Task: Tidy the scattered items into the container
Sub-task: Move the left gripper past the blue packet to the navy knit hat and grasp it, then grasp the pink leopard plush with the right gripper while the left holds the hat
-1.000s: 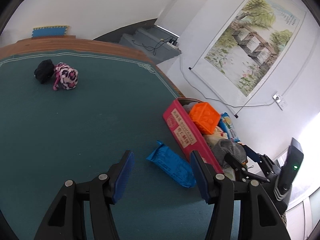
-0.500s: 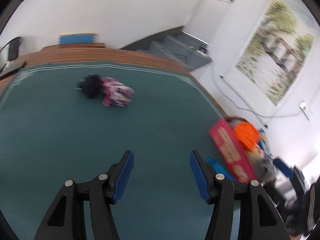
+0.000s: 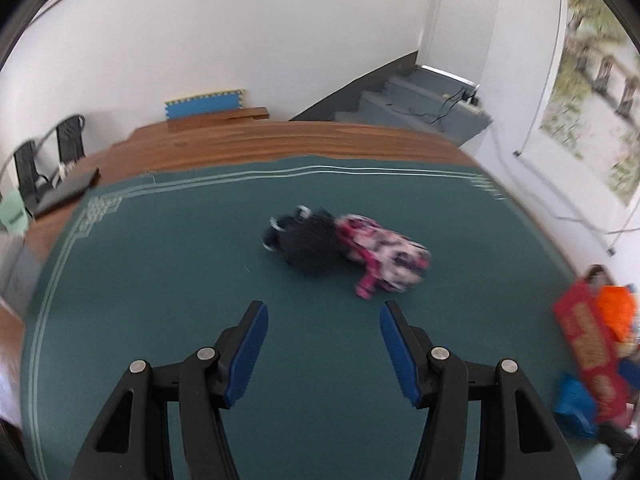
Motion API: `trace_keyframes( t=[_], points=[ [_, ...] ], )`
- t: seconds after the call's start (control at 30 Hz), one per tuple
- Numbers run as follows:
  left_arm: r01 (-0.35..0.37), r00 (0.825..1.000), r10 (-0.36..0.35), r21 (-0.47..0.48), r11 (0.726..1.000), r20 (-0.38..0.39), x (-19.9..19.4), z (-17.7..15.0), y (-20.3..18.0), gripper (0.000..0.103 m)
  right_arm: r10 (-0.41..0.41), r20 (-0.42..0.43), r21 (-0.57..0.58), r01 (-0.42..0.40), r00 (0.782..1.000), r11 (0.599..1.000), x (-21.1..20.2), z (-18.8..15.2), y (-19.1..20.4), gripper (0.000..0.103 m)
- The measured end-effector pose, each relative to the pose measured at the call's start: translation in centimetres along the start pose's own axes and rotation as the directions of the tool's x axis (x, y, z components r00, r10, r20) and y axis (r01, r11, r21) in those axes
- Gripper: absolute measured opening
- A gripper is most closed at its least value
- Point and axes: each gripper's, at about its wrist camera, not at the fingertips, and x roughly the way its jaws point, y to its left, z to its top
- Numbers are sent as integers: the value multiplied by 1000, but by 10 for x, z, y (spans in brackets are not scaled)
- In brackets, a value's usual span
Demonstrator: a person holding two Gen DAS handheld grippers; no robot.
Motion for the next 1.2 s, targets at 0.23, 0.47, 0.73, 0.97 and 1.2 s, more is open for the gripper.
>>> trace_keyframes(
  t=[0.23, 0.47, 0.73, 0.97, 1.2],
  points=[
    [-51, 998, 52, 59, 997, -23, 58, 25, 4, 60, 19, 6, 62, -20, 1000, 998, 19, -1, -8, 79],
    [-45, 996, 51, 71, 996, -78, 97, 37, 3, 59, 33, -27, 94, -30, 999, 995, 35, -10, -13, 79],
    [-10, 998, 11, 22, 1000, -68, 93, 36, 9, 38, 12, -47, 34, -11, 999, 999, 42, -16, 5, 79],
    [7, 999, -7, 5, 1000, -39, 73, 24, 11, 37, 14, -82, 20, -13, 997, 1000, 50, -1, 23, 70],
    [27, 1000, -27, -48, 998, -1, 32, 4, 21, 37, 55, -61, 66, -51, 997, 997, 75, 53, 42, 70]
  ],
)
